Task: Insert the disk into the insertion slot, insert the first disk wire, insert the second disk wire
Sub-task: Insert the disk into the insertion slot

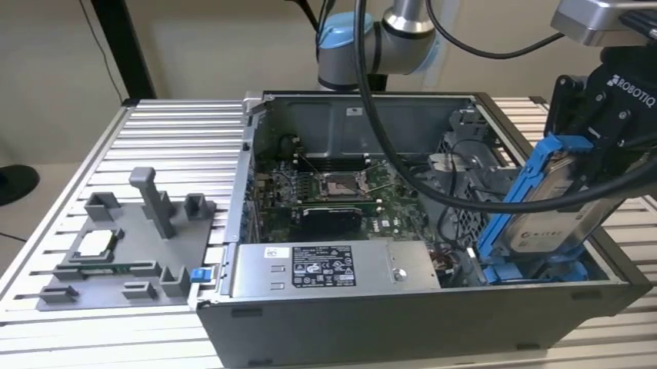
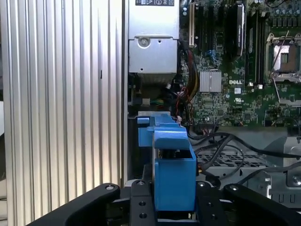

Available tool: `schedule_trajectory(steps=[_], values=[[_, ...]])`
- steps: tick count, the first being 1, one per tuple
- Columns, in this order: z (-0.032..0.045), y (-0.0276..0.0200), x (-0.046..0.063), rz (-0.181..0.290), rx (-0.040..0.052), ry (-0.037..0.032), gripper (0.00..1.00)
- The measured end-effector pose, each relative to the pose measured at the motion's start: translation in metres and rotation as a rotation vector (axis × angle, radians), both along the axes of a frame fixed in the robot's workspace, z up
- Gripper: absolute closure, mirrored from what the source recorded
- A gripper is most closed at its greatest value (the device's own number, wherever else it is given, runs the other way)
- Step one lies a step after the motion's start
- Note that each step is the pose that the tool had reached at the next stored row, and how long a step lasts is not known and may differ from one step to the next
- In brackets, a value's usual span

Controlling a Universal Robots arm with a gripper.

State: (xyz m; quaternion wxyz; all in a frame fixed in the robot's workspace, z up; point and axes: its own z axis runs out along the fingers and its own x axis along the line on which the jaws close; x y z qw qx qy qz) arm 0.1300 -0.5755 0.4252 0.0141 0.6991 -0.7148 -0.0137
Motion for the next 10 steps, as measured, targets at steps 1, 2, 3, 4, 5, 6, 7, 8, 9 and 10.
schedule_trajectory(steps=[1,2,3,4,5,6,7,8,9,10], values=[[-0.0008,0.0004,0.0003,0.0,0.0004,0.0,1.0],[-0.0016,0.0009,0.0003,0.0,0.0005,0.0,1.0],[-0.0026,0.0014,0.0003,-0.001,0.0007,0.0,1.0],[-0.0037,0.0019,0.0004,-0.002,0.0009,0.0001,1.0],[-0.0049,0.0022,0.0006,-0.003,0.0011,0.0001,1.0],[-0.006,0.0023,0.0008,-0.004,0.0012,0.0,1.0],[-0.0069,0.0025,0.0011,-0.005,0.0012,0.0001,1.0],[-0.0079,0.0025,0.0015,-0.006,0.0015,0.0,1.0],[-0.0089,0.0025,0.0018,-0.008,0.0018,0.0,1.0],[-0.0098,0.0025,0.0022,-0.008,0.0021,0.0,1.0]])
